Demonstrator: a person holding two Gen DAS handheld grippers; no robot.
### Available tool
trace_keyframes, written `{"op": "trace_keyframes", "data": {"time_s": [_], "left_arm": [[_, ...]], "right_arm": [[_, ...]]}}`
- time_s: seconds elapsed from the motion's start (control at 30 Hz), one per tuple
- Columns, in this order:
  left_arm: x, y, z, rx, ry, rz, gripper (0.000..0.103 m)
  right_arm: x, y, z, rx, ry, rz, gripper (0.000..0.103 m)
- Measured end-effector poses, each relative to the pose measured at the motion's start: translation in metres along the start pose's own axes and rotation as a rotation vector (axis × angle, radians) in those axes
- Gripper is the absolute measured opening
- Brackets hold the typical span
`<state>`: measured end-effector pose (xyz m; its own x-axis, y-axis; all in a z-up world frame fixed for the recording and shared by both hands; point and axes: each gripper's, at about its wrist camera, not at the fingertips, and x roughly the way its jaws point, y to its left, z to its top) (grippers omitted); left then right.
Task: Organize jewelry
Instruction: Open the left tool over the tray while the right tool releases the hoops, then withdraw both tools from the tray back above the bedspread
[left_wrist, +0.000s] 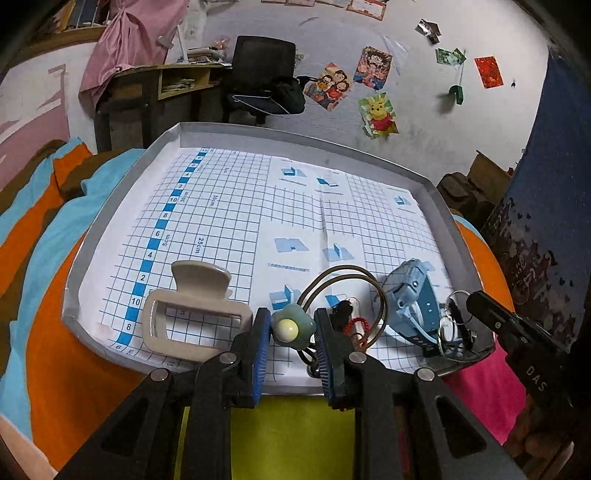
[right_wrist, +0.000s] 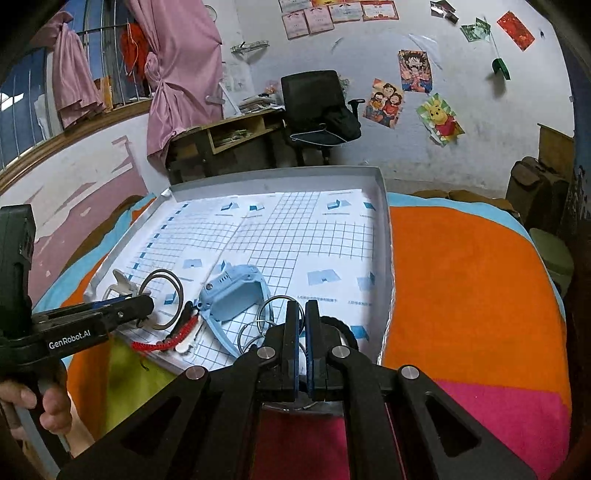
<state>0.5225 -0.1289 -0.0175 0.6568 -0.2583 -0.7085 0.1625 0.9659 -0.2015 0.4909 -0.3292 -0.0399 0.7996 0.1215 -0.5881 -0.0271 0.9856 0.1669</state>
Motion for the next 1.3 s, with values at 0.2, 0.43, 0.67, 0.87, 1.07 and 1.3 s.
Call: {"op": "trace_keyframes", "data": {"time_s": [0.2,0.43,0.67,0.87,1.07,1.3], "left_arm": [[-0.017,-0.003,0.001,0.005,-0.028,0.005,0.045],[-0.057,0.000,-0.007,-0.021,-0.119,-0.006,0.074],[-0.127,0.009,-0.046,-0.021,-0.307,0.017,0.100],[-0.188,0.019,-0.088,-0.003,-0.436,0.050,0.103],[-0.233,0.033,-0.126,-0.008,-0.505,0.068,0.103],[-0.260,0.047,-0.166,-0.004,-0.531,0.099,0.103]], "right_arm": [[-0.009,0.001,0.002,-0.012,0.002,-0.012,0.015],[-0.036,-0.004,0.005,-0.003,-0.029,-0.023,0.034],[-0.096,0.012,-0.008,-0.021,-0.148,-0.034,0.066],[-0.160,0.031,-0.039,-0.018,-0.269,-0.011,0.090],[-0.215,0.055,-0.071,-0.032,-0.360,0.005,0.099],[-0.255,0.079,-0.109,-0.049,-0.393,0.002,0.101]]}}
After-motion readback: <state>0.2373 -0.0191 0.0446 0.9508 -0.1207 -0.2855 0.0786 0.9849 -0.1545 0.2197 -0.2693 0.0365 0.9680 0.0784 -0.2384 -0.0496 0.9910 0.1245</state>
